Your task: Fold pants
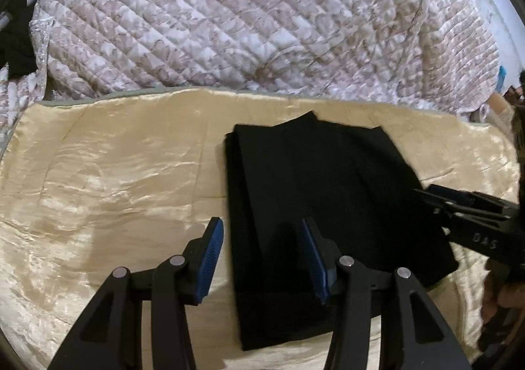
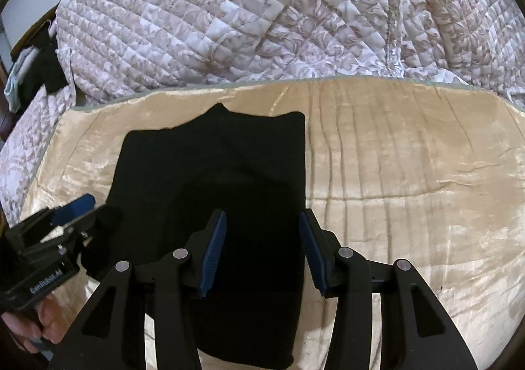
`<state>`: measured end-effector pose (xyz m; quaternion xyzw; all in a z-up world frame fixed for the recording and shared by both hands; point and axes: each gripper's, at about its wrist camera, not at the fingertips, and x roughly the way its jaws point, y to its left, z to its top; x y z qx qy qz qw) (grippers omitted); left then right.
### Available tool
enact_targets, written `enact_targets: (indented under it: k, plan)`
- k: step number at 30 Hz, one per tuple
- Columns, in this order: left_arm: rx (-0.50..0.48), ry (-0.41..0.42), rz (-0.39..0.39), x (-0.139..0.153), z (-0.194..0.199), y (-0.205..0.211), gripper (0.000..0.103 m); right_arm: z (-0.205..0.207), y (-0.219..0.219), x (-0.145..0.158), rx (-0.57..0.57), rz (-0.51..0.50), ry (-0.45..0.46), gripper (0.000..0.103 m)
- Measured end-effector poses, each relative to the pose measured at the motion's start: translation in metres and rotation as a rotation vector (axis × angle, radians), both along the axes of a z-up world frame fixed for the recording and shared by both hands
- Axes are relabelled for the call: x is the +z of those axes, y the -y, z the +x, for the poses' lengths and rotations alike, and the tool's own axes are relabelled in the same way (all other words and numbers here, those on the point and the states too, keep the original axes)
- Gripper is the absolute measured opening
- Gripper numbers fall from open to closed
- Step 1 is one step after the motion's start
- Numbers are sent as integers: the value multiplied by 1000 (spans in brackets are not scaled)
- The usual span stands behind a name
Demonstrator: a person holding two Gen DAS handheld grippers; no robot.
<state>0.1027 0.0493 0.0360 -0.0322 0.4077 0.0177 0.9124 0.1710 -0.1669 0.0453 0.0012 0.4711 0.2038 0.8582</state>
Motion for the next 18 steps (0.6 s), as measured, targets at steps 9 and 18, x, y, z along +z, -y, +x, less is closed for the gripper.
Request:
enact_targets:
  k: [9, 18]
  plan:
    - [73, -20, -2, -2, -4, -19, 52, 2, 26, 1, -81, -41, -19, 47]
    - [36, -36, 14, -4, -20, -15, 52, -17, 24, -9, 17, -59, -51, 51]
